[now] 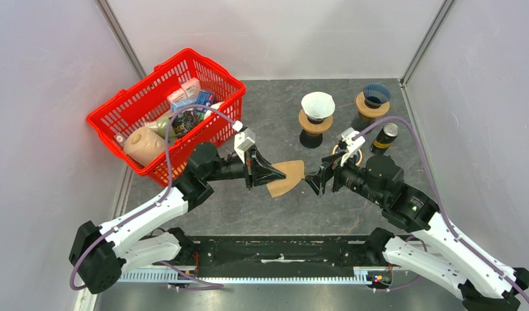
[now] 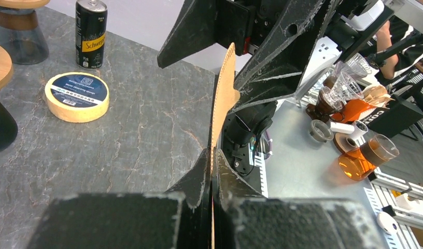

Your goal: Place the coffee filter in the dripper

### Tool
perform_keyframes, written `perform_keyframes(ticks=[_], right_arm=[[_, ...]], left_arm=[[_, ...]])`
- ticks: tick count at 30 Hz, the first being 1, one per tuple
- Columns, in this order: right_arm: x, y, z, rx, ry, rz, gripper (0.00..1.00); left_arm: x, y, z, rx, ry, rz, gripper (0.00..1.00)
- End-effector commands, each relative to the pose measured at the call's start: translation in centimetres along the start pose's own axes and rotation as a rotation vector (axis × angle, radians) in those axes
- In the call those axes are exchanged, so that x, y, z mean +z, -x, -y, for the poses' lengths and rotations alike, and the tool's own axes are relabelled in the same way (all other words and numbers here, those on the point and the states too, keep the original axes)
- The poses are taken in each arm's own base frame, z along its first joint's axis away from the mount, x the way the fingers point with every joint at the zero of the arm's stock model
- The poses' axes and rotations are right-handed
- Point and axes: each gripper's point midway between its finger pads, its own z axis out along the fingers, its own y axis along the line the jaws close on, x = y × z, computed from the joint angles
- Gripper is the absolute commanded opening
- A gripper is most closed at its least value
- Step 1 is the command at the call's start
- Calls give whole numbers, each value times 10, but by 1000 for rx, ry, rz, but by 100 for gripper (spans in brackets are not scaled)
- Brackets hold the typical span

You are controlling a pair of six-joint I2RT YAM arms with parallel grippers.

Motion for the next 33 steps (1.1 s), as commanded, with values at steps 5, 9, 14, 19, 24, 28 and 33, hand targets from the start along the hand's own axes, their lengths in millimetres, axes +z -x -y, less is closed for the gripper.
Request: perform_keyframes(ticks=[5,9,14,19,24,28,33], right_arm=[[-8,24,-17,-1,79,51,95],[-8,23,-19,2,86,43,95],[-8,21,-17,3,76,19,95],[-8,17,-16,2,70,-8,96],[-8,15,-17,2,68,-31,96],[-8,13,-15,0,60,-50,97],[-8,13,-14,-8,50,-69,97]], left_arm=[[-4,3,-5,59,34,15,2],[-4,3,-5,60,32,13,2],[-4,3,-7,64,44,12,2],[-4,2,-6,65,40,9,2],[-5,2,-6,69,38,5,2],[-5,-1,-8,71,42,-6,2],[-5,-3,-8,77,41,-17,2]])
